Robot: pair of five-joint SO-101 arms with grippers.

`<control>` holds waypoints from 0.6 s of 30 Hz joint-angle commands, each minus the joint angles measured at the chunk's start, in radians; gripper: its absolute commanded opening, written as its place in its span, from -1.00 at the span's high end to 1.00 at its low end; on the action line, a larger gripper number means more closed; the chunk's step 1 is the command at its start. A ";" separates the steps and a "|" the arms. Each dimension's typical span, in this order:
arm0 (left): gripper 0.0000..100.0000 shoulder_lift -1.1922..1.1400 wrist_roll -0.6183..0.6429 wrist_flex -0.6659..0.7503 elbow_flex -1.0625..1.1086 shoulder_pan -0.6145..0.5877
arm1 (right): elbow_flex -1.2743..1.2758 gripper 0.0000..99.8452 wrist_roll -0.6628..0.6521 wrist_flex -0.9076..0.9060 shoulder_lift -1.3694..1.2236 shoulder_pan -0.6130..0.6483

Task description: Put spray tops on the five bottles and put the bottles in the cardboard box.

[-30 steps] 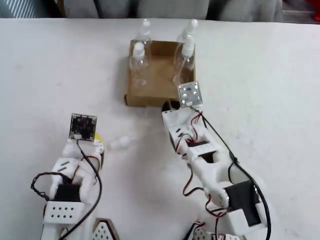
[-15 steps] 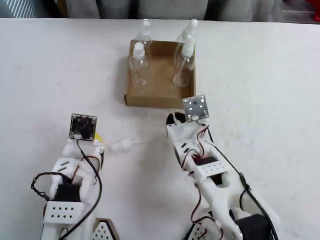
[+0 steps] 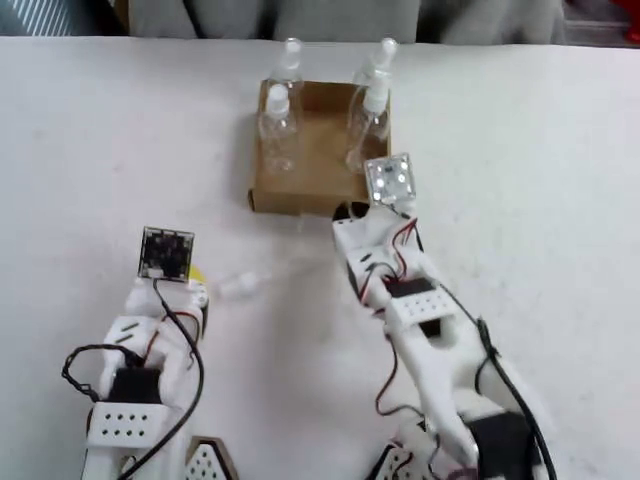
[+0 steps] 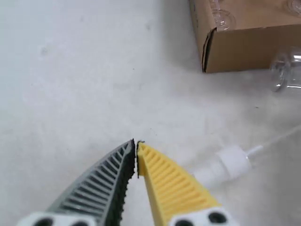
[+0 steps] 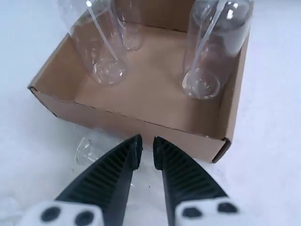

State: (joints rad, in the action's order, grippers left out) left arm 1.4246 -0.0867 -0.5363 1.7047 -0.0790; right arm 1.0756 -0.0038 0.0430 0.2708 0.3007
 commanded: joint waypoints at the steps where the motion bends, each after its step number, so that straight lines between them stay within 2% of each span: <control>1: 0.96 0.008 -0.008 0.012 -0.006 -0.005 | -0.078 0.95 0.006 0.084 -0.130 -0.031; 5: 0.96 0.008 -0.008 0.012 -0.006 -0.005 | -0.078 0.95 0.002 0.143 -0.208 -0.041; 10: 0.96 0.008 -0.008 0.012 -0.006 -0.005 | -0.040 0.95 0.000 0.110 -0.168 -0.041; 18: 0.96 0.008 -0.008 0.012 -0.006 -0.005 | 0.117 0.95 -0.002 -0.140 0.105 -0.030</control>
State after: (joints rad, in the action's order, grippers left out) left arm 1.4246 -0.0867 -0.5363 1.7047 -0.0790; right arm 1.1339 -0.0038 0.0046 0.2754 0.2762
